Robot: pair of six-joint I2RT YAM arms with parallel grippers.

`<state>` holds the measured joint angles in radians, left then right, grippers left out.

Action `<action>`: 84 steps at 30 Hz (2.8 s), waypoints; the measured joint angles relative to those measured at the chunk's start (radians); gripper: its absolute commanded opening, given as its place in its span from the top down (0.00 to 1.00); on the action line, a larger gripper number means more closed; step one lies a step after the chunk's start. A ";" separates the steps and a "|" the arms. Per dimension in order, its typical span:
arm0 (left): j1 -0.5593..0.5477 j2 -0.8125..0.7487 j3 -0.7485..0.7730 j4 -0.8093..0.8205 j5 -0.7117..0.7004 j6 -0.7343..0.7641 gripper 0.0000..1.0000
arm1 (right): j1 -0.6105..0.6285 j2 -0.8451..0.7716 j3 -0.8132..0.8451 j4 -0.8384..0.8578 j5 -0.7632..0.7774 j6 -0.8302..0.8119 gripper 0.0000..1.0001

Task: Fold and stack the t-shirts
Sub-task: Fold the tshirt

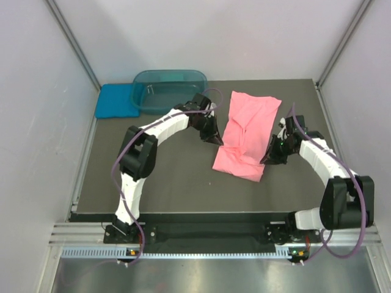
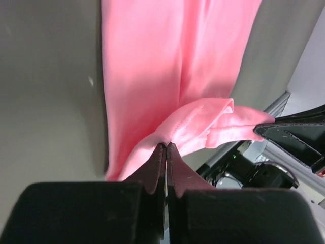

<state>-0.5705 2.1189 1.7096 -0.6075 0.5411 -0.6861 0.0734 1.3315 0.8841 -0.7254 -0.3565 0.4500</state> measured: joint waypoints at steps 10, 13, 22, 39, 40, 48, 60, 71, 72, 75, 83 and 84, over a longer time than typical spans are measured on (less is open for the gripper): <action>0.038 0.224 0.270 -0.027 0.092 0.009 1.00 | -0.055 0.275 0.199 0.019 -0.058 -0.091 1.00; 0.041 0.243 0.314 -0.019 0.110 0.005 1.00 | -0.072 0.302 0.232 0.021 -0.062 -0.096 1.00; 0.051 0.299 0.365 0.037 0.137 -0.040 1.00 | -0.113 0.341 0.304 0.027 -0.057 -0.100 1.00; 0.086 0.372 0.407 0.112 0.158 -0.134 1.00 | -0.137 0.435 0.378 0.050 -0.066 -0.099 1.00; 0.088 0.378 0.419 0.122 0.162 -0.143 1.00 | -0.138 0.439 0.381 0.050 -0.066 -0.099 1.00; 0.091 0.412 0.434 0.172 0.180 -0.169 1.00 | -0.159 0.488 0.402 0.058 -0.068 -0.098 0.98; 0.093 0.416 0.446 0.167 0.172 -0.166 0.70 | -0.173 0.578 0.474 0.066 -0.095 -0.082 0.82; 0.119 0.408 0.499 0.000 0.040 -0.004 0.37 | -0.220 0.652 0.574 0.063 -0.093 -0.037 0.51; 0.124 0.397 0.490 -0.021 0.027 0.021 0.38 | -0.224 0.655 0.587 0.053 -0.085 -0.039 0.49; 0.132 0.317 0.387 -0.060 -0.007 0.097 0.42 | -0.224 0.660 0.652 0.016 -0.031 -0.066 0.47; 0.134 0.023 0.007 -0.022 0.043 0.230 0.45 | -0.067 0.569 0.658 0.003 0.074 -0.107 0.60; 0.129 0.004 -0.023 -0.017 0.055 0.241 0.45 | -0.027 0.555 0.640 0.005 0.076 -0.108 0.64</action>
<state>-0.4412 2.1227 1.6863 -0.6247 0.5957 -0.4450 0.0463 1.8870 1.5238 -0.7208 -0.2802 0.3420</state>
